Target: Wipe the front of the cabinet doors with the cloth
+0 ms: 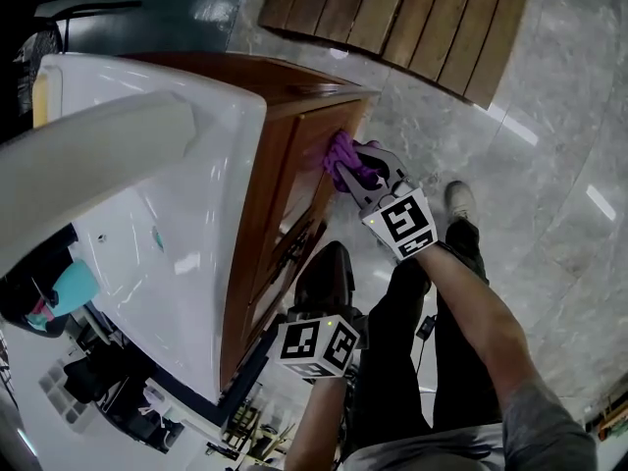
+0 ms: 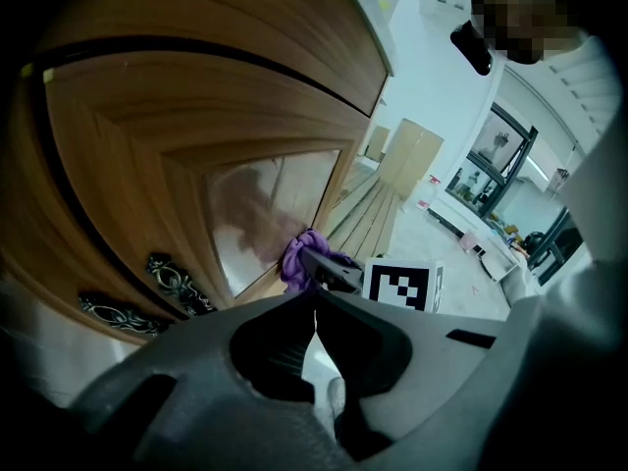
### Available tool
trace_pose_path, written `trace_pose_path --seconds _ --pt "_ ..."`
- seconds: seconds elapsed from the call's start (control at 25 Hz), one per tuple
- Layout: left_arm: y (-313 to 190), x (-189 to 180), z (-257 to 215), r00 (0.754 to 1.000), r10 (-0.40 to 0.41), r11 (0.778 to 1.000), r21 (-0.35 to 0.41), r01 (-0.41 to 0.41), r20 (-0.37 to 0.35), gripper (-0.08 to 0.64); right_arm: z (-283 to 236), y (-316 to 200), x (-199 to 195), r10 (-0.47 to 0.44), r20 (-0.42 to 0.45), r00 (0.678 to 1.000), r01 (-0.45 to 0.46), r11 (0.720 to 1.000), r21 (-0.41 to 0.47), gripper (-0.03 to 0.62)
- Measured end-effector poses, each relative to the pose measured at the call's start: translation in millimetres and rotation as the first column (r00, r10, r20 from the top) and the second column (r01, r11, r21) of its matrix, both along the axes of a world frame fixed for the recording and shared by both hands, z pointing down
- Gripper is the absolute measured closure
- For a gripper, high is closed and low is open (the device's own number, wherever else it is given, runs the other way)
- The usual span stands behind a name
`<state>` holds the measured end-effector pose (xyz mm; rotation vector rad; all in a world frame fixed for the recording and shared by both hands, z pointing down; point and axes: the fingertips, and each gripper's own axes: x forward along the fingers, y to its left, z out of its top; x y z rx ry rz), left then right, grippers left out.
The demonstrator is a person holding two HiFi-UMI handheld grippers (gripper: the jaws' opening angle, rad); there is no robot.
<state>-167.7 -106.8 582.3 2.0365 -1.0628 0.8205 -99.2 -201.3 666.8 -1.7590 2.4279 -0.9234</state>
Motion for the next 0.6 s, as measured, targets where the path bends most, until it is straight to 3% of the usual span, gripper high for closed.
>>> trace_pose_path --seconds 0.6 --pt "-1.2 25.4 1.1 1.000 -0.002 1.000 -0.014 0.002 0.003 0.549 5.1 -21.7 62.7 0.062 -0.040 0.997 -0.063 0.998 -0.020 0.529"
